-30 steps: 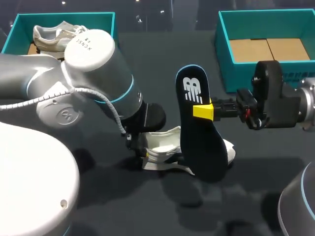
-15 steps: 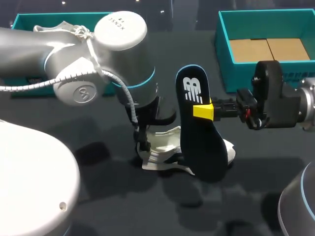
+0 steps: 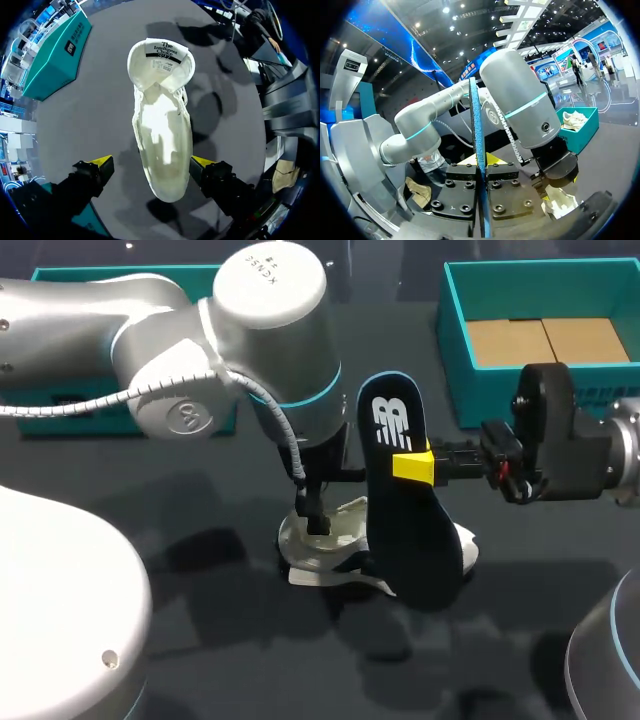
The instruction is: Take the shoe out of the shoebox, open the shoe tongue, remove and reinsert the insole, then place the shoe into the shoebox
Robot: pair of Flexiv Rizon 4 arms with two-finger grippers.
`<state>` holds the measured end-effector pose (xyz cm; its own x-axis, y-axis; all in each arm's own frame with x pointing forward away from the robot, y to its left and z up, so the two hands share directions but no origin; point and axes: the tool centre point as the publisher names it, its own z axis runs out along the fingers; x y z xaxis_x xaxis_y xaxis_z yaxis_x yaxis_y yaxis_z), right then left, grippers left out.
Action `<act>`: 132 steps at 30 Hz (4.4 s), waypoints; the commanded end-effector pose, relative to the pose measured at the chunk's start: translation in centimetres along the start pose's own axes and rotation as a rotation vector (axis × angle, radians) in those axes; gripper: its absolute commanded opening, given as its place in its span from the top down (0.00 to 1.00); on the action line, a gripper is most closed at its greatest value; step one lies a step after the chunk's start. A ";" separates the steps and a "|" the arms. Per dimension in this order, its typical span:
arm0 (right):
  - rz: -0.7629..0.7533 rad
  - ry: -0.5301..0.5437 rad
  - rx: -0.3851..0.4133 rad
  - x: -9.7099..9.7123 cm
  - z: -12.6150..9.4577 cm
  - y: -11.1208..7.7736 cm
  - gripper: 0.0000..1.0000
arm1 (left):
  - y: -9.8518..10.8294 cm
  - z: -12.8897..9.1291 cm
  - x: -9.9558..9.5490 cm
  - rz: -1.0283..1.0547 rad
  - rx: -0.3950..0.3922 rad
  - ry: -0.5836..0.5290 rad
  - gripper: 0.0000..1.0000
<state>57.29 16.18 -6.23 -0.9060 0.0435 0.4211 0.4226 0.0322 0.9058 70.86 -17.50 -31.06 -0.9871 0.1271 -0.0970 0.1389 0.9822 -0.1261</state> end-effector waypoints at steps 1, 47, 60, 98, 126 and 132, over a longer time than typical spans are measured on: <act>0.001 -0.003 -0.001 0.1 0.2 -0.1 1.00 | -1.9 2.1 -0.9 -0.008 -0.032 -0.003 0.01; 0.001 -0.003 -0.001 0.1 0.2 -0.1 1.00 | -2.3 7.0 -0.7 0.028 -0.048 0.121 1.00; 0.001 -0.003 -0.001 0.1 0.2 -0.1 1.00 | -0.9 1.8 -0.6 0.428 0.002 0.252 1.00; 0.001 -0.003 -0.001 0.1 0.2 -0.1 1.00 | -0.4 0.6 1.0 1.185 0.073 0.258 1.00; 0.001 -0.003 -0.001 0.1 0.2 -0.1 1.00 | -3.5 5.5 1.9 1.413 0.030 0.254 1.00; 0.001 -0.003 -0.001 0.1 0.2 -0.1 1.00 | -4.3 6.5 2.0 1.413 0.016 0.250 1.00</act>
<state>57.29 16.19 -6.23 -0.9059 0.0437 0.4212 0.4226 0.0321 0.9057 68.91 -21.54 -36.49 -0.0099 0.9999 0.0124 0.9960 0.0110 -0.0884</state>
